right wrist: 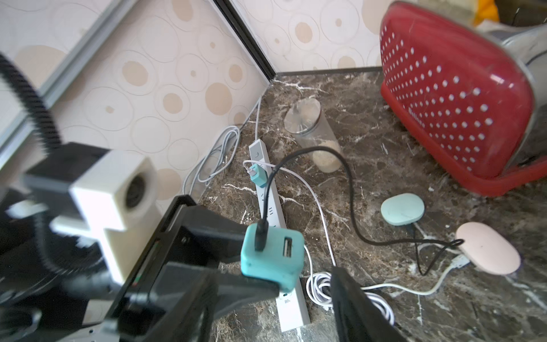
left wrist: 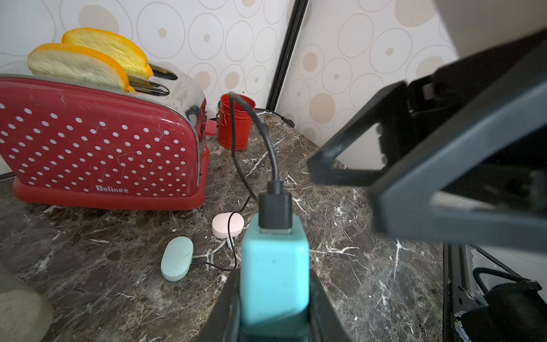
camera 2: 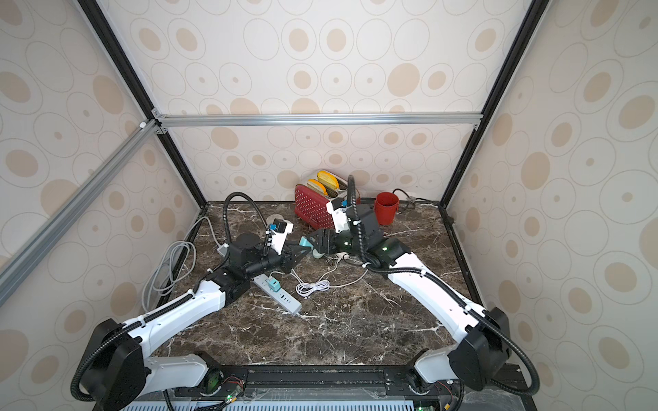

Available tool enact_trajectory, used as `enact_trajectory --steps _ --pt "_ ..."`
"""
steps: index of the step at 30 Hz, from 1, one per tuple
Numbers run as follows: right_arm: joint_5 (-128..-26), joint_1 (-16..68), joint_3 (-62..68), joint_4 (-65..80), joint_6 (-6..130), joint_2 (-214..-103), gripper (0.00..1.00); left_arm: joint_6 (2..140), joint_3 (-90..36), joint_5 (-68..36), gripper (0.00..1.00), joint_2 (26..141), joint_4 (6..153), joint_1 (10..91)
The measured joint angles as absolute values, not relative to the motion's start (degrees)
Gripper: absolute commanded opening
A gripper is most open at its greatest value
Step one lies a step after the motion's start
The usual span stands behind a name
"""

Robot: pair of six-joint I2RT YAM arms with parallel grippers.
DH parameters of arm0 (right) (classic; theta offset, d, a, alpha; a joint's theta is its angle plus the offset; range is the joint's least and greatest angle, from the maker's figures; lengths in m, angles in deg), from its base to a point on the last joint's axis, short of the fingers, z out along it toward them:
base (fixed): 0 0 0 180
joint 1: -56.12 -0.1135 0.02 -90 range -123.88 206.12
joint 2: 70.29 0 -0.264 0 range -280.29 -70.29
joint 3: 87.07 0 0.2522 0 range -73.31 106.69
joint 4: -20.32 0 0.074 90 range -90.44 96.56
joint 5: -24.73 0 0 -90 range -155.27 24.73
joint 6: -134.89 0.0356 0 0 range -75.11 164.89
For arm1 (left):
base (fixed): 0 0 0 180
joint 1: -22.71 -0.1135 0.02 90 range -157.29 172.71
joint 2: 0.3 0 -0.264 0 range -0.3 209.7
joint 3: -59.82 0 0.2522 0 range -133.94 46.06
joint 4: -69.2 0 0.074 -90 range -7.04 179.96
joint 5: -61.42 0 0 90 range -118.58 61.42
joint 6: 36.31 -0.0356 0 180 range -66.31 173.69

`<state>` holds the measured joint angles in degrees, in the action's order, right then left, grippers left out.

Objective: Charge the bluetooth headset
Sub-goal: Pick up the plug from the center of the board.

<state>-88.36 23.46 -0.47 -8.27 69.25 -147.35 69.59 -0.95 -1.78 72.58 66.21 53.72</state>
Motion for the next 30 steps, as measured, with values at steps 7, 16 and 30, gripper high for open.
enact_trajectory --steps 7,16,30 --pt "-107.44 32.31 -1.45 -11.94 55.87 -146.10 0.55 70.86 -2.10 5.02 0.01 73.22 64.52 50.50" --pt "-121.76 33.44 -2.30 -15.35 40.11 -150.84 0.53 68.19 -3.44 15.51 0.02 74.44 64.46 49.43" --pt "-127.44 33.69 -2.35 -9.72 33.84 -153.20 0.48 64.41 -4.05 24.10 0.01 74.70 65.77 49.43"
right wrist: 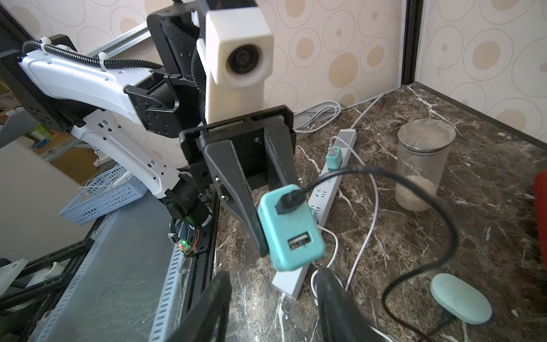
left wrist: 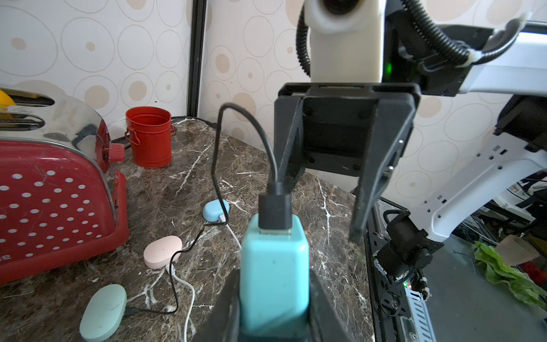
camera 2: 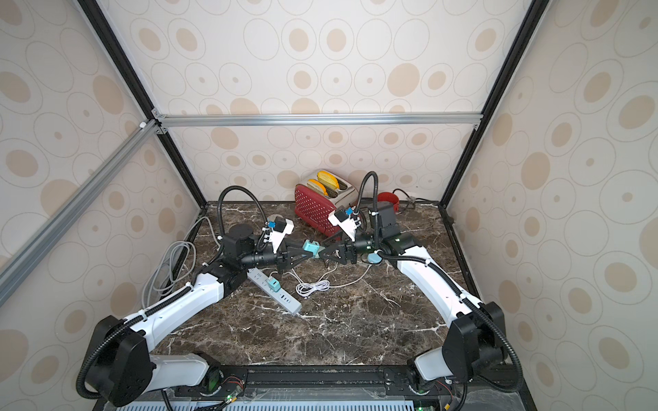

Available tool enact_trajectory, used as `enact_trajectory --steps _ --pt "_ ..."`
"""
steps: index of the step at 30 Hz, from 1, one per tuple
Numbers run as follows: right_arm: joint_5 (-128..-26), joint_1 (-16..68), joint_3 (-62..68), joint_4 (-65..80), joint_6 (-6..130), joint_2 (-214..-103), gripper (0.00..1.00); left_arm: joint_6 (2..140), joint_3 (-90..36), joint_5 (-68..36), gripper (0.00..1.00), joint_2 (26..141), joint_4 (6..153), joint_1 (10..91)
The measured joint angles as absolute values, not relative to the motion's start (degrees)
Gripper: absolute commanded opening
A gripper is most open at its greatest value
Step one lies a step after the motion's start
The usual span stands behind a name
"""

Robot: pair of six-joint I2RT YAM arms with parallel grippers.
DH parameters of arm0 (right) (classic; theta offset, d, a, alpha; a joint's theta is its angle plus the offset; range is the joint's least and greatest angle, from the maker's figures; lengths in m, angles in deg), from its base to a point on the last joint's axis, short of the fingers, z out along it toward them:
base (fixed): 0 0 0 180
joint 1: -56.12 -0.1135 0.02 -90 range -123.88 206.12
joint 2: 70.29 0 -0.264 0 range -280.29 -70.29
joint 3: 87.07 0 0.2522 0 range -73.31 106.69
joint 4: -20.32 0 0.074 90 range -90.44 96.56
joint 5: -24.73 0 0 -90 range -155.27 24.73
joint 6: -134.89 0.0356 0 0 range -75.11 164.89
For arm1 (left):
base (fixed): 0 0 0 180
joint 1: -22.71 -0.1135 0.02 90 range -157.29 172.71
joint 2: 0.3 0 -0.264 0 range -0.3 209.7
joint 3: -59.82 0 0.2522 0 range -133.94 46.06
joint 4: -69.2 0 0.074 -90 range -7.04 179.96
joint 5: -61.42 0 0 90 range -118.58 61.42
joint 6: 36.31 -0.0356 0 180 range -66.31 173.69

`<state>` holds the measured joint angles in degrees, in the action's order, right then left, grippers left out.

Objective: Charge the bluetooth headset
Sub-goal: Pick up the plug from the center of the board.

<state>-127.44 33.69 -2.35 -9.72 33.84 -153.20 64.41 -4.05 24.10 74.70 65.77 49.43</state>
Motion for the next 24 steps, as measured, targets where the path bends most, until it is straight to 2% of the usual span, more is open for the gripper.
enact_trajectory --steps 7,11,24 --pt "-128.62 33.18 -1.69 -9.65 33.43 -154.60 0.48 64.28 -4.77 26.75 0.00 75.03 65.84 49.43" --pt "-128.99 32.48 -1.21 -9.19 33.45 -155.39 0.45 64.30 -5.23 28.06 0.00 75.62 65.81 49.43" --pt "-133.30 32.31 -0.97 -7.25 32.62 -156.81 0.20 64.30 -5.80 30.73 0.00 76.34 65.95 49.39"
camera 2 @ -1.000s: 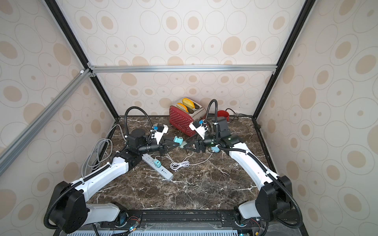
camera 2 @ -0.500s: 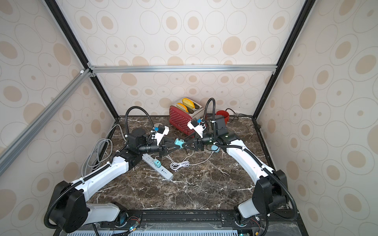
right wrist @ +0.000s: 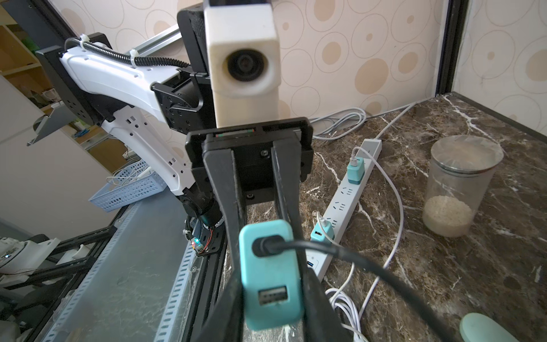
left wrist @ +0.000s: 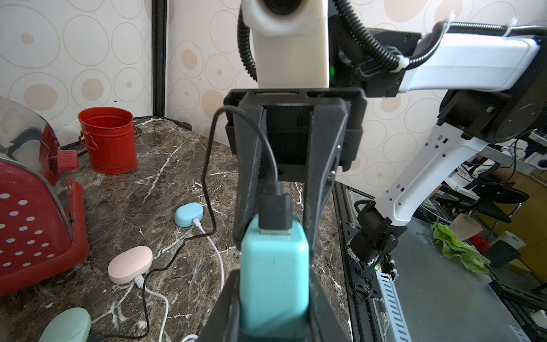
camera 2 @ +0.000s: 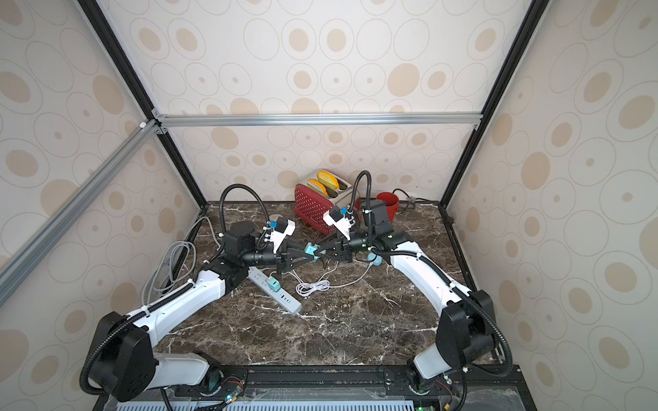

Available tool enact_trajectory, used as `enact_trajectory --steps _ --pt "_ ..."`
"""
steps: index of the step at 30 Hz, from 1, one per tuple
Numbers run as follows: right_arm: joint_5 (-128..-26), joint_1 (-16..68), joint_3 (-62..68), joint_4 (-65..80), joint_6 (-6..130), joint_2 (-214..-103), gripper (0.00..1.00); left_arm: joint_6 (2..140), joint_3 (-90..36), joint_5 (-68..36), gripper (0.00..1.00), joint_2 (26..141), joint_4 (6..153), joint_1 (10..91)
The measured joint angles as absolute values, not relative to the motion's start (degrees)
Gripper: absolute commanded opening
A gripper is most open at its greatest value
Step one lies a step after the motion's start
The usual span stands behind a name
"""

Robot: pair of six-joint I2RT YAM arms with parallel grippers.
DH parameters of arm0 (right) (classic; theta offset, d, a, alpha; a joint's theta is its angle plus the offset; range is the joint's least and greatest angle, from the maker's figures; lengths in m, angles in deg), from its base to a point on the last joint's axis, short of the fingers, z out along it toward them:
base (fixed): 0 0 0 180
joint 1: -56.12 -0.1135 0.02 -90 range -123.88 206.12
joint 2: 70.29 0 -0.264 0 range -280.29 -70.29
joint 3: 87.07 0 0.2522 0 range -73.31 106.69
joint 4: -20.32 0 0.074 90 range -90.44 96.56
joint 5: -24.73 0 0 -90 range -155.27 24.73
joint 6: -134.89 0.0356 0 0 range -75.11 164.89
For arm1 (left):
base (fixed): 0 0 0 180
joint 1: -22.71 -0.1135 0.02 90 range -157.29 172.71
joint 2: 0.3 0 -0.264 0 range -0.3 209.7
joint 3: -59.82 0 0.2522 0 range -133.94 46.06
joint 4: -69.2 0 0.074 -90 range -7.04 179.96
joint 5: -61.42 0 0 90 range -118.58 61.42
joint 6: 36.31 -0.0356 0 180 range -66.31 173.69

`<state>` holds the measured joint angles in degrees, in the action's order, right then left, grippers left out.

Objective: Charge the bluetooth headset
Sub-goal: Pick up the plug from the center of the board.

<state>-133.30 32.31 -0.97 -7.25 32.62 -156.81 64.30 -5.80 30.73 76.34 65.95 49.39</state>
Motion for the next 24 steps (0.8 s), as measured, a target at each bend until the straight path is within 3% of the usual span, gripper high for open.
enact_trajectory --steps 6,8,10,14,17,24 --pt "-135.07 32.94 -0.88 -7.55 30.98 -157.44 0.08 64.08 -6.74 31.84 0.03 77.61 66.29 49.39" --pt "-135.16 32.99 -0.62 -8.03 30.39 -157.62 0.04 63.54 -6.96 31.82 0.17 77.72 66.82 49.39" --pt "-134.89 32.96 -0.27 -8.47 29.99 -157.79 0.01 62.55 -7.37 31.27 0.38 77.52 68.09 49.37" --pt "-132.10 32.29 -0.12 -7.79 31.41 -157.82 0.00 60.30 -7.63 25.02 0.59 75.77 71.61 49.37" --pt "-127.64 31.39 -0.49 -5.28 34.04 -157.82 0.00 60.61 -7.52 18.57 0.66 73.52 73.22 48.41" --pt "-114.13 28.53 -3.62 0.34 39.33 -157.79 0.01 66.66 -2.52 5.07 0.70 66.11 75.15 43.07"
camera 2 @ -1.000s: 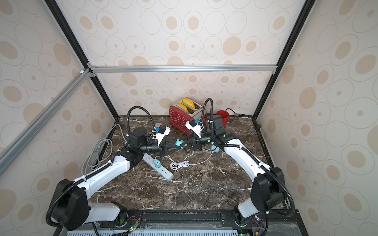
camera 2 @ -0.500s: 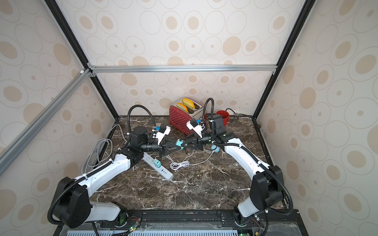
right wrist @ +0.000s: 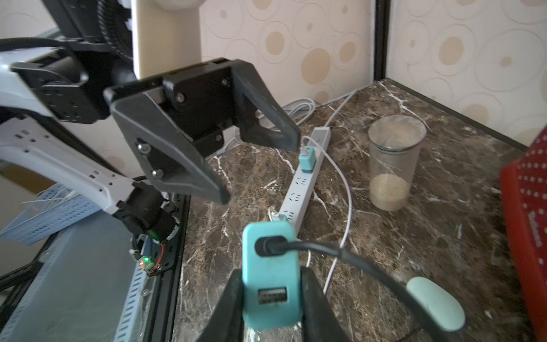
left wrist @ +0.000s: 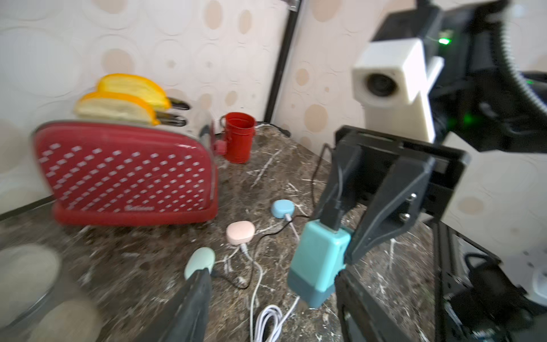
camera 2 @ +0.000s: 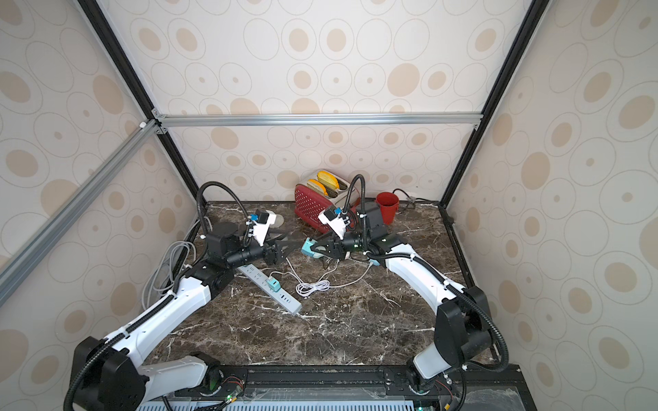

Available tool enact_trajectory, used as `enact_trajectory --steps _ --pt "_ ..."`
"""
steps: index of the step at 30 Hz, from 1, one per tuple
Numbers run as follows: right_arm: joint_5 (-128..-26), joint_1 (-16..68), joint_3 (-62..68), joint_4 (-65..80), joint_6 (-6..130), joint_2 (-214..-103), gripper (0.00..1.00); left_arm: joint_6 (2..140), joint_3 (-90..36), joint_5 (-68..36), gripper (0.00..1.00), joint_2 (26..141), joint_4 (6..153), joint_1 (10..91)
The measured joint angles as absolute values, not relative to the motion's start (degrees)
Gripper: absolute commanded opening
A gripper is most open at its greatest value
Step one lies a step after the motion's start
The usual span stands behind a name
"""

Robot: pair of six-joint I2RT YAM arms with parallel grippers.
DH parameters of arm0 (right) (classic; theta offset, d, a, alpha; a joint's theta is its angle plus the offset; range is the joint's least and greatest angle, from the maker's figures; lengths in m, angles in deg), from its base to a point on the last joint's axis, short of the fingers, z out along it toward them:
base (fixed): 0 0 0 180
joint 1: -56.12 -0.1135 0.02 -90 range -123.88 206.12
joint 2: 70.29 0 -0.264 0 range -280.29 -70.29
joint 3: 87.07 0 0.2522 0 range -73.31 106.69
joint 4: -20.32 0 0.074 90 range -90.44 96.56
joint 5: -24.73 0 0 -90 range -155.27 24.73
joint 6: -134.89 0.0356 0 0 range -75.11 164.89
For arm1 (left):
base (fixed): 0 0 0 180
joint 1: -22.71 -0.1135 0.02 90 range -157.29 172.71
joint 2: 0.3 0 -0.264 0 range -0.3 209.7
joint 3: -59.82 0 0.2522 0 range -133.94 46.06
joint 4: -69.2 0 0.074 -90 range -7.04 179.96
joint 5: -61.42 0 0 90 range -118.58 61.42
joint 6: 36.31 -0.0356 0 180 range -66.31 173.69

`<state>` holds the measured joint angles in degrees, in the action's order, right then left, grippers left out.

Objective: Charge the bluetooth headset
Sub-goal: Pick up the plug from the center of the board, then insert the plug into the socket.

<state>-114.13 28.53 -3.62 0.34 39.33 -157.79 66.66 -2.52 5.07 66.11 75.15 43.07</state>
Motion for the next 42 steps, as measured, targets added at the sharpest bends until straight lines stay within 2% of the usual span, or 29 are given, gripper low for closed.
enact_trajectory --steps 10,16,28,42 --pt "-86.48 13.01 -3.51 7.75 43.31 -161.38 0.02 77.18 1.50 -27.96 0.76 53.81 96.98 42.31" --pt "-74.26 5.40 0.97 9.63 45.91 -170.78 0.02 80.74 6.03 -38.63 0.76 51.56 105.44 41.89" --pt "-65.80 1.64 13.96 11.84 48.68 -185.14 0.02 82.03 17.37 -42.89 0.76 37.55 108.19 34.85" --pt "-59.01 -2.34 20.60 11.38 49.97 -194.54 0.00 84.56 22.62 -41.27 0.76 37.94 102.86 34.59"
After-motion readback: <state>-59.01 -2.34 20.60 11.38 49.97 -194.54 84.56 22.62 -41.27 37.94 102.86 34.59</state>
